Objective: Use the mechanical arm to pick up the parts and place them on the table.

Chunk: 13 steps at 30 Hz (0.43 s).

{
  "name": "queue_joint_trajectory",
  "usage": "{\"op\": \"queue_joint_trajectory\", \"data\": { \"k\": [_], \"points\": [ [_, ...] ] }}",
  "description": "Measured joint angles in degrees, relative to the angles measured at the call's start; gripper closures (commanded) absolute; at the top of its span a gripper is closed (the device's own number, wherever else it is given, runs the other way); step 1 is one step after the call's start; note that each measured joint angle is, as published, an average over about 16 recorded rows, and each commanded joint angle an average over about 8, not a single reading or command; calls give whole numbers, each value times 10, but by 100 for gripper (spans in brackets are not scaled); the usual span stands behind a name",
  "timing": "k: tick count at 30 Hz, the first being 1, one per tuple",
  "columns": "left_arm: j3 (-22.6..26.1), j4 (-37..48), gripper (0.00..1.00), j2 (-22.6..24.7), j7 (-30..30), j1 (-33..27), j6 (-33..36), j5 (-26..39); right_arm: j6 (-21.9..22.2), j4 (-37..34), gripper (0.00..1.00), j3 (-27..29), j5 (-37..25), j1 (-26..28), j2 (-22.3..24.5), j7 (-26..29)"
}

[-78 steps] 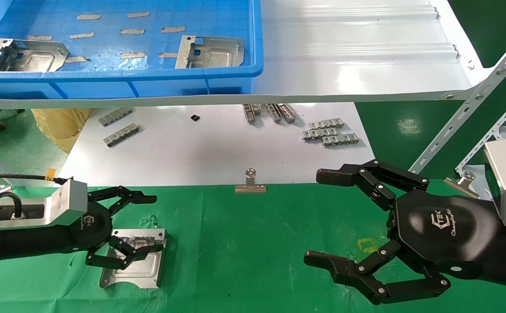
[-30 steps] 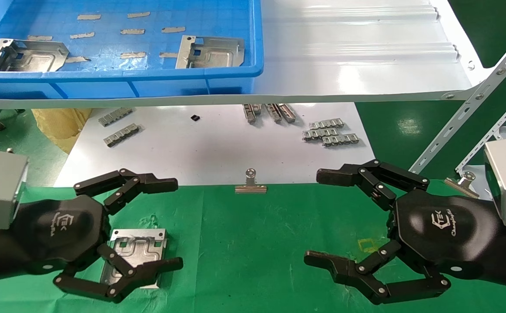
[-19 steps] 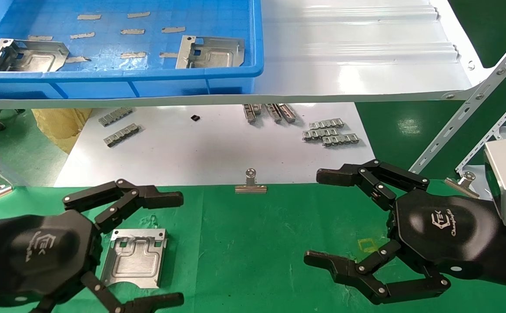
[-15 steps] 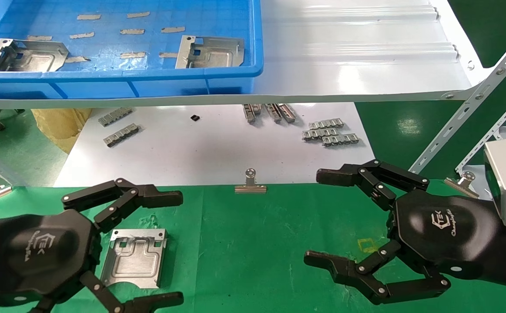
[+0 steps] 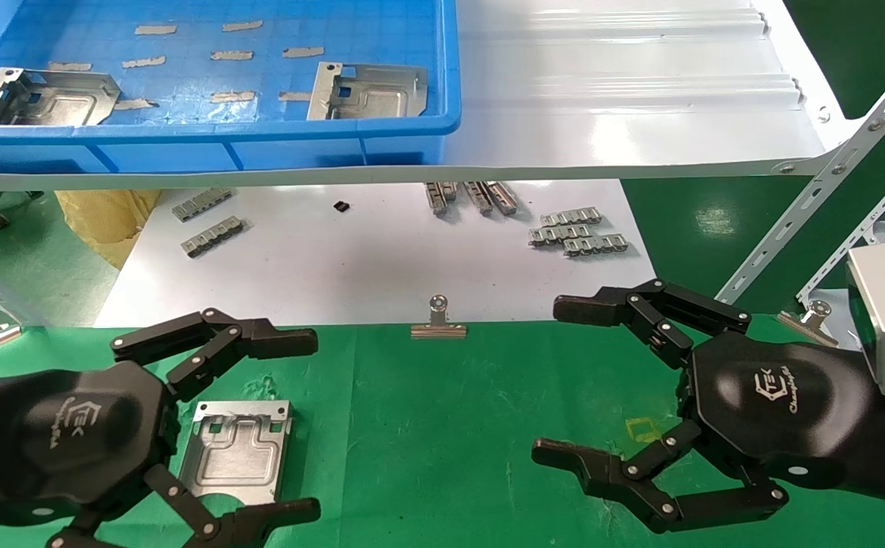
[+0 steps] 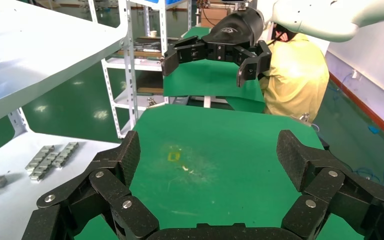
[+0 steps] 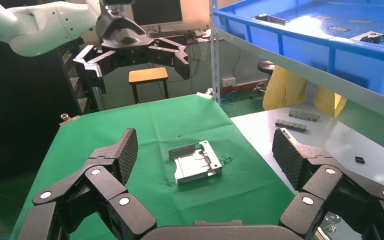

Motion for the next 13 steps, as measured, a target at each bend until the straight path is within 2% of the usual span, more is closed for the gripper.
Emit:
{"op": "queue_joint_trajectory", "data": {
  "k": [13],
  "points": [
    [2,4,0,1,1,-2,0,1,0,0,0,0,0,0,0,0]
  ]
}}
